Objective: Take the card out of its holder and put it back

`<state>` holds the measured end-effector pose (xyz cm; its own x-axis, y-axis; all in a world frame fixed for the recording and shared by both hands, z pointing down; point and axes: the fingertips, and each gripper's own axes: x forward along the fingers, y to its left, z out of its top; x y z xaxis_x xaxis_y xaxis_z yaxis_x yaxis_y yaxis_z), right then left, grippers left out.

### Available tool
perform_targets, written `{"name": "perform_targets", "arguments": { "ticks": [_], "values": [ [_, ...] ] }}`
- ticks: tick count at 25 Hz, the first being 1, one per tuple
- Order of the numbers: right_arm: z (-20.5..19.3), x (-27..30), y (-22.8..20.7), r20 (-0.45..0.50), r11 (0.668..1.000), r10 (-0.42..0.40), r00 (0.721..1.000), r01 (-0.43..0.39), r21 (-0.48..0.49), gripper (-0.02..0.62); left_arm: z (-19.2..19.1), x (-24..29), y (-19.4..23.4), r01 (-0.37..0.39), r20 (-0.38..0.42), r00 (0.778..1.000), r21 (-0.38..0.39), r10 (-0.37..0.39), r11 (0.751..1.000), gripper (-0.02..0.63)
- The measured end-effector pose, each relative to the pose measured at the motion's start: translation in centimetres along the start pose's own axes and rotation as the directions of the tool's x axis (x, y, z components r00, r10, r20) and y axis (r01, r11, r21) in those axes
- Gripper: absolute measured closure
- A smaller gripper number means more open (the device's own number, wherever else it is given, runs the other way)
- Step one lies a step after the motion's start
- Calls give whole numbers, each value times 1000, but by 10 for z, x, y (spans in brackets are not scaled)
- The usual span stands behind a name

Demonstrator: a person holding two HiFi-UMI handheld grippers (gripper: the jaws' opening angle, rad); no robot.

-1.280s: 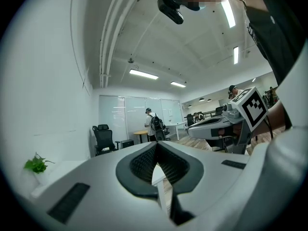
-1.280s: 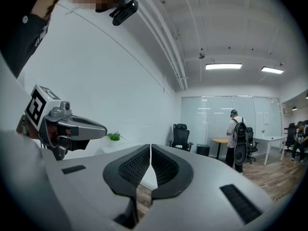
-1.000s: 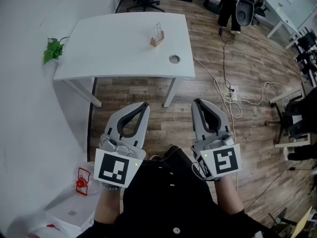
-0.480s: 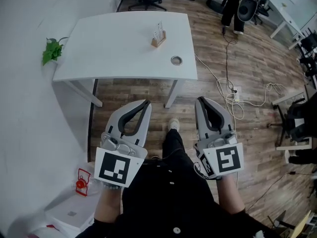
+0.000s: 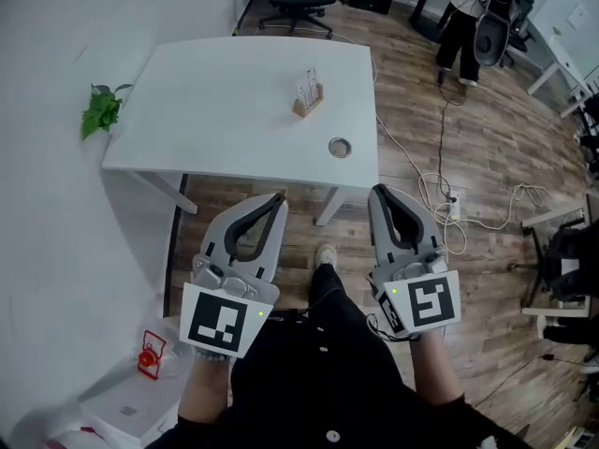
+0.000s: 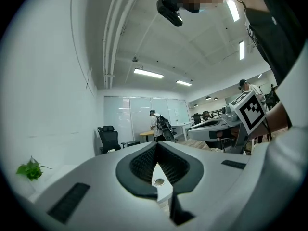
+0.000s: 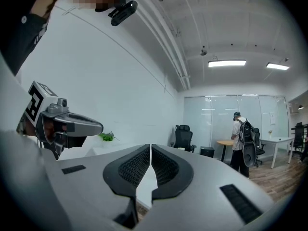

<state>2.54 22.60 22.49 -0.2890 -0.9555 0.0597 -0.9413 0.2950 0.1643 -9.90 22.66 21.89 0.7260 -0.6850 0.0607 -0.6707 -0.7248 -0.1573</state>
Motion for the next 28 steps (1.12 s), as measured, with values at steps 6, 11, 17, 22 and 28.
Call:
{"name": "perform_targets", "arguments": {
  "ticks": [6,11,17,22,28],
  "values": [
    [-7,47,-48,-10,1000,24,1000,-25,0,551,-3,60,20,-25,-13,1000,-10,25,1000,592],
    [-14,89,-87,-24,998,61,998,-61,7,551,-5,110,36,-59,-33,998,-26,58,998,592],
    [-24,136,-126,-35,992,129,991,-129,7,551,-10,160,55,-117,-65,991,-31,115,993,592],
    [-31,168,-149,-41,983,184,982,-184,3,551,-15,193,68,-168,-88,982,-34,164,985,592],
    [-41,196,-167,-52,970,244,968,-244,7,551,-22,221,78,-224,-124,968,-48,217,973,592]
  ]
}}
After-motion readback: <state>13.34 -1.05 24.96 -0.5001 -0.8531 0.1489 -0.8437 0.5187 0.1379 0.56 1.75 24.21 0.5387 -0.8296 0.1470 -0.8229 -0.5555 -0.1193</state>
